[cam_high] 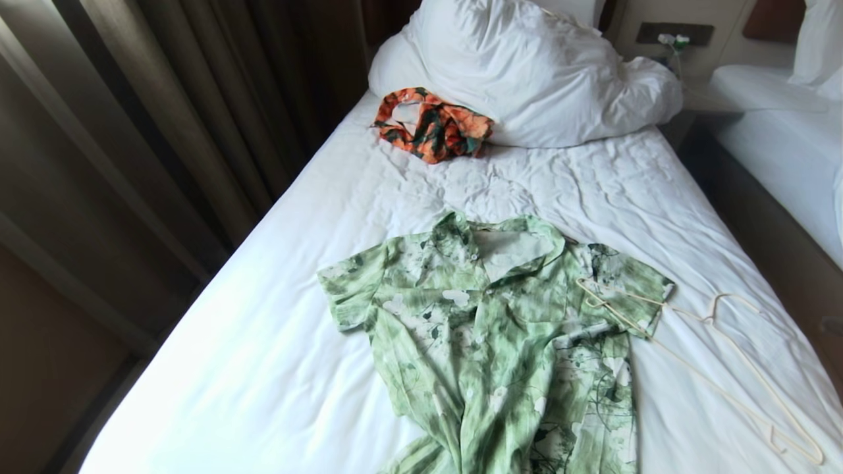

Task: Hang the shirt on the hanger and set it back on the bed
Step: Lift the shirt and hanger

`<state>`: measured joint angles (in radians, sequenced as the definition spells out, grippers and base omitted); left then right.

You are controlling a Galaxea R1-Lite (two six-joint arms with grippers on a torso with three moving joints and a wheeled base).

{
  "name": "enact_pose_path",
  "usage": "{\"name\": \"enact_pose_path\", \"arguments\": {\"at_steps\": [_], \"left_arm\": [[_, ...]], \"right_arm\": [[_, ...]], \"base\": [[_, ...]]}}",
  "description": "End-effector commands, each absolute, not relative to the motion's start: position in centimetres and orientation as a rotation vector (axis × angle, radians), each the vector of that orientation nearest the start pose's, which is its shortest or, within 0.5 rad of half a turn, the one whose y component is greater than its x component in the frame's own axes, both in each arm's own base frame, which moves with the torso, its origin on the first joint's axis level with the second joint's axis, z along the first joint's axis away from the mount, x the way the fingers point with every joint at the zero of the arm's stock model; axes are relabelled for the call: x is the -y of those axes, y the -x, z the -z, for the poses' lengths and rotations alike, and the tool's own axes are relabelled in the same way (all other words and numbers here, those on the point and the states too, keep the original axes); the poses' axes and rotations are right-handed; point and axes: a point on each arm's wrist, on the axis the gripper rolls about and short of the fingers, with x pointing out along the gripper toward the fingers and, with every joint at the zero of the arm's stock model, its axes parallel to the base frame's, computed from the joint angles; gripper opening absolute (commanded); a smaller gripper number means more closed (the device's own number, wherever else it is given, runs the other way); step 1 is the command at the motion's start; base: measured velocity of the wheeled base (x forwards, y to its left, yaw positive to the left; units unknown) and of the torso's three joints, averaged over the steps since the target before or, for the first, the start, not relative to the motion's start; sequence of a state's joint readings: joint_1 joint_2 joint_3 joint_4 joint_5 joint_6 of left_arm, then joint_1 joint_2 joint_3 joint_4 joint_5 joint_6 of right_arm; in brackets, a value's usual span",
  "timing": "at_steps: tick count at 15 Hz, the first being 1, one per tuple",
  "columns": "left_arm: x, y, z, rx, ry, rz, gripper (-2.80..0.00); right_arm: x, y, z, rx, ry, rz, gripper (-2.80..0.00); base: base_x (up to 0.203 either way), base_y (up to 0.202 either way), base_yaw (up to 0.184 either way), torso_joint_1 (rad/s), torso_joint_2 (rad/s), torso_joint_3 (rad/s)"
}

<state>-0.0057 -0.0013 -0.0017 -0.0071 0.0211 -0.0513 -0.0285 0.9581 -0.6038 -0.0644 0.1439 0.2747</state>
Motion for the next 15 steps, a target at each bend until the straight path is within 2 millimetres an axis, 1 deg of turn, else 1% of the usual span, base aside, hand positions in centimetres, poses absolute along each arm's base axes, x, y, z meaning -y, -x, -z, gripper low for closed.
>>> {"name": "enact_pose_path", "arguments": {"at_steps": [1, 3, 4, 7, 8, 9, 10, 13, 15], "left_arm": [[-0.1, 2.3, -7.7, 0.010, 0.052, -0.015, -2.80], [-0.1, 2.3, -7.7, 0.010, 0.052, -0.015, -2.80], [-0.1, 2.3, -7.7, 0.010, 0.052, -0.015, -2.80], [-0.1, 2.3, -7.7, 0.010, 0.052, -0.015, -2.80], [-0.1, 2.3, -7.7, 0.010, 0.052, -0.015, -2.80], [-0.1, 2.3, -7.7, 0.010, 0.052, -0.015, -2.80], [-0.1, 2.3, -7.7, 0.010, 0.052, -0.015, -2.80], [-0.1, 2.3, -7.7, 0.010, 0.052, -0.015, -2.80], [-0.1, 2.3, -7.7, 0.010, 0.052, -0.015, -2.80]], "right_arm": [[0.4, -16.8, -20.3, -0.476, -0.328, -0.034, -2.80], [1.7, -20.6, -18.2, -0.583, -0.378, 0.001, -2.80], [2.6, -22.1, -16.9, -0.635, -0.407, 0.011, -2.80], [5.6, -25.5, -13.4, -0.770, -0.508, 0.028, -2.80], [6.7, -26.5, -12.6, -0.813, -0.544, 0.041, -2.80], [7.7, -27.1, -12.6, -0.849, -0.574, 0.055, -2.80], [8.7, -27.2, -12.7, -0.895, -0.604, 0.063, -2.80], [11.7, -26.9, -13.3, -0.993, -0.648, 0.046, -2.80], [13.9, -27.2, -12.6, -1.070, -0.658, 0.047, -2.80]], "base": [[0.000, 0.000, 0.000, 0.000, 0.00, 0.000], [0.000, 0.000, 0.000, 0.000, 0.00, 0.000], [0.000, 0.000, 0.000, 0.000, 0.00, 0.000], [0.000, 0.000, 0.000, 0.000, 0.00, 0.000], [0.000, 0.000, 0.000, 0.000, 0.00, 0.000], [0.000, 0.000, 0.000, 0.000, 0.00, 0.000], [0.000, 0.000, 0.000, 0.000, 0.00, 0.000], [0.000, 0.000, 0.000, 0.000, 0.00, 0.000], [0.000, 0.000, 0.000, 0.000, 0.00, 0.000]]}}
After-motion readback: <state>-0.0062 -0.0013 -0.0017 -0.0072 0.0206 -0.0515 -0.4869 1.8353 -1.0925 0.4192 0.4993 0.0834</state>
